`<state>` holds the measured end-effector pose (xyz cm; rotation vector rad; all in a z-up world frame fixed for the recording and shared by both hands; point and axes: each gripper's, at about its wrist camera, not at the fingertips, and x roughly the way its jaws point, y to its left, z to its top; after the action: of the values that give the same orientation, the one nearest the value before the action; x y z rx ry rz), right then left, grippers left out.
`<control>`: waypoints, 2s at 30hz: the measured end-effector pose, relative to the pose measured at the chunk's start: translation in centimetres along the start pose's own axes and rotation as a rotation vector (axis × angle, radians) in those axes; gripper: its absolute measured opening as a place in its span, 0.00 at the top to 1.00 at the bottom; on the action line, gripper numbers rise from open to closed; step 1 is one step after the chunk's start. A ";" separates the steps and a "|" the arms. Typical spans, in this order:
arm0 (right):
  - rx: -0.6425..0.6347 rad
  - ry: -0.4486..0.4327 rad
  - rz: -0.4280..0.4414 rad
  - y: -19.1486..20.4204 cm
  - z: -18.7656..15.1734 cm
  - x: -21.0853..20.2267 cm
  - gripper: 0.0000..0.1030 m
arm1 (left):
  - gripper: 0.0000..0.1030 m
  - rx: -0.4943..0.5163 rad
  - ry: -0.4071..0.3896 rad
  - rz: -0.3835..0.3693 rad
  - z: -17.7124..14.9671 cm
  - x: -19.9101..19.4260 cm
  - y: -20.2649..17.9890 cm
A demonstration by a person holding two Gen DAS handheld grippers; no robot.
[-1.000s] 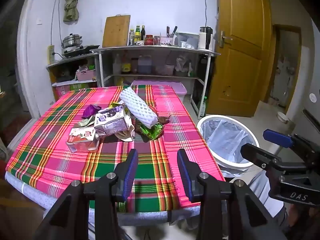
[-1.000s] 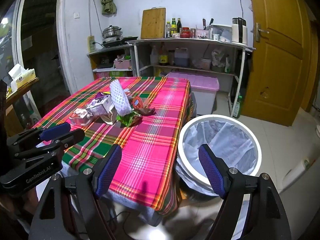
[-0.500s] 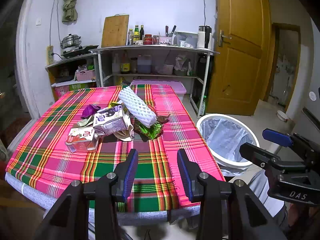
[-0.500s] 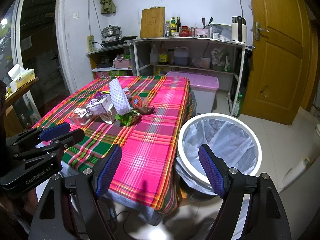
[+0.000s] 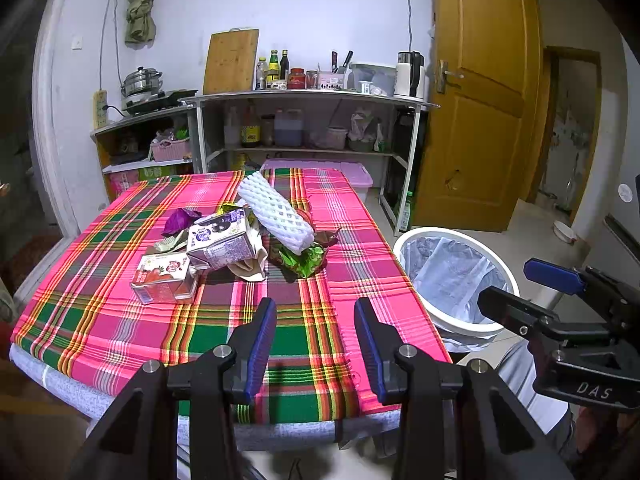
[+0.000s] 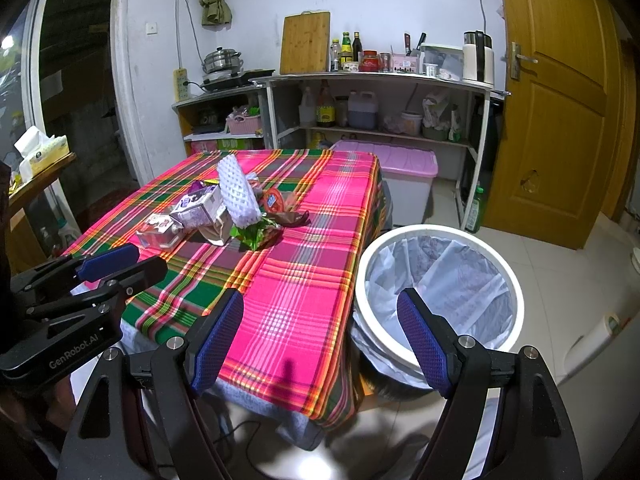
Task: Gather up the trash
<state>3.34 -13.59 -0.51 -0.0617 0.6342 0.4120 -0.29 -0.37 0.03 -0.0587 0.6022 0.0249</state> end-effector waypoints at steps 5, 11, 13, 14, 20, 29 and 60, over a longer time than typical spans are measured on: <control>0.000 0.001 0.000 0.0 0.0 0.0 0.23 | 0.61 -0.002 0.000 -0.001 0.0 0.0 0.0; 0.000 0.002 -0.001 0.0 0.0 0.1 0.23 | 0.61 -0.002 0.001 -0.001 0.0 0.0 0.0; 0.000 0.003 0.000 0.0 0.0 0.1 0.23 | 0.61 -0.001 0.001 -0.001 0.0 0.0 0.1; 0.000 0.003 -0.001 0.0 0.0 0.1 0.23 | 0.61 -0.001 0.002 -0.002 0.0 0.1 0.0; 0.000 0.004 -0.001 -0.1 0.0 0.1 0.23 | 0.61 -0.002 0.002 0.000 0.0 0.1 0.0; 0.000 0.006 -0.001 -0.1 0.0 0.2 0.23 | 0.61 -0.001 0.005 -0.004 -0.3 0.2 0.0; -0.057 0.067 0.118 1.5 1.7 5.5 0.23 | 0.61 -0.119 0.026 0.025 -0.3 3.4 5.6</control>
<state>7.73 -9.96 -2.33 -0.0932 0.6940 0.5444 2.10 5.25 -2.40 -0.1668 0.6269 0.0846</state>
